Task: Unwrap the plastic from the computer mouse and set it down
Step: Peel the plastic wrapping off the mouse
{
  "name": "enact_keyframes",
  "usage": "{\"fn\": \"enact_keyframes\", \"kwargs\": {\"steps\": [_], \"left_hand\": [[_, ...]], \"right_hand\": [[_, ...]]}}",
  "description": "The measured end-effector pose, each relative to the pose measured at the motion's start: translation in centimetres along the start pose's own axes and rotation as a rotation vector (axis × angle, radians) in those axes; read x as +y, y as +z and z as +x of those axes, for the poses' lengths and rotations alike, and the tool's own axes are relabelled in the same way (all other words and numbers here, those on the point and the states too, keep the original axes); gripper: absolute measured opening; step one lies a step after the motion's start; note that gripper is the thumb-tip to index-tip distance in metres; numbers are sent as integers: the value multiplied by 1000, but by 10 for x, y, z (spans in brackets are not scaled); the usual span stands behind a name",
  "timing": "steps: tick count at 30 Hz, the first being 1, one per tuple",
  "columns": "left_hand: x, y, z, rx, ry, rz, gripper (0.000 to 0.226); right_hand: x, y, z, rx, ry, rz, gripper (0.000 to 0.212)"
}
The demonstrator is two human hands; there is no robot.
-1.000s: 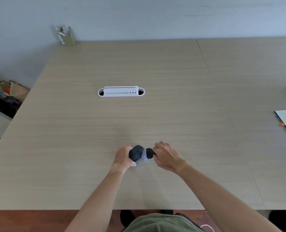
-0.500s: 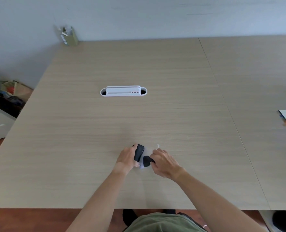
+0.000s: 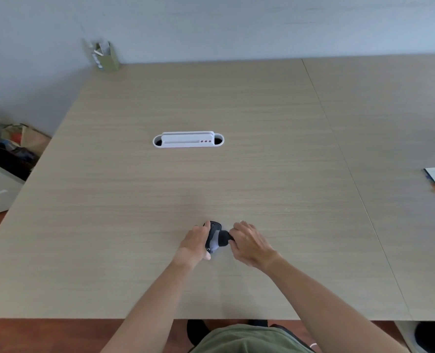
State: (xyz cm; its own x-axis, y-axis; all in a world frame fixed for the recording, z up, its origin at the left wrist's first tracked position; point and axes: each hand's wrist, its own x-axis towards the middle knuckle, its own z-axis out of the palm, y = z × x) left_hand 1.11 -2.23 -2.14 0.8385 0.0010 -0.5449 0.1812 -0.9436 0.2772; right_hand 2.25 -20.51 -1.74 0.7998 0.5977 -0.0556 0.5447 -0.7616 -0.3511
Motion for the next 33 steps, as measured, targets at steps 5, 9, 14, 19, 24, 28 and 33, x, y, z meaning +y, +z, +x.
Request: {"fn": "enact_keyframes", "kwargs": {"steps": [5, 9, 14, 19, 24, 28, 33], "left_hand": [[2, 0, -1, -74, -9, 66, 83], [7, 4, 1, -21, 6, 236, 90], [10, 2, -3, 4, 81, 410, 91], [10, -2, 0, -1, 85, 432, 86], [13, 4, 4, 148, 117, 483, 63], [13, -2, 4, 172, 139, 556, 63], [9, 0, 5, 166, 160, 481, 63]], "right_hand": [[0, -3, 7, 99, 240, 28, 13], [-4, -12, -6, 23, 169, 152, 15], [-1, -12, -6, -19, 210, 155, 16], [9, -22, -5, 27, 259, 156, 17], [-8, -22, -9, -103, 93, 153, 19], [-5, -18, -4, -36, 160, 128, 19], [6, -21, -7, 39, 190, 102, 18]]}}
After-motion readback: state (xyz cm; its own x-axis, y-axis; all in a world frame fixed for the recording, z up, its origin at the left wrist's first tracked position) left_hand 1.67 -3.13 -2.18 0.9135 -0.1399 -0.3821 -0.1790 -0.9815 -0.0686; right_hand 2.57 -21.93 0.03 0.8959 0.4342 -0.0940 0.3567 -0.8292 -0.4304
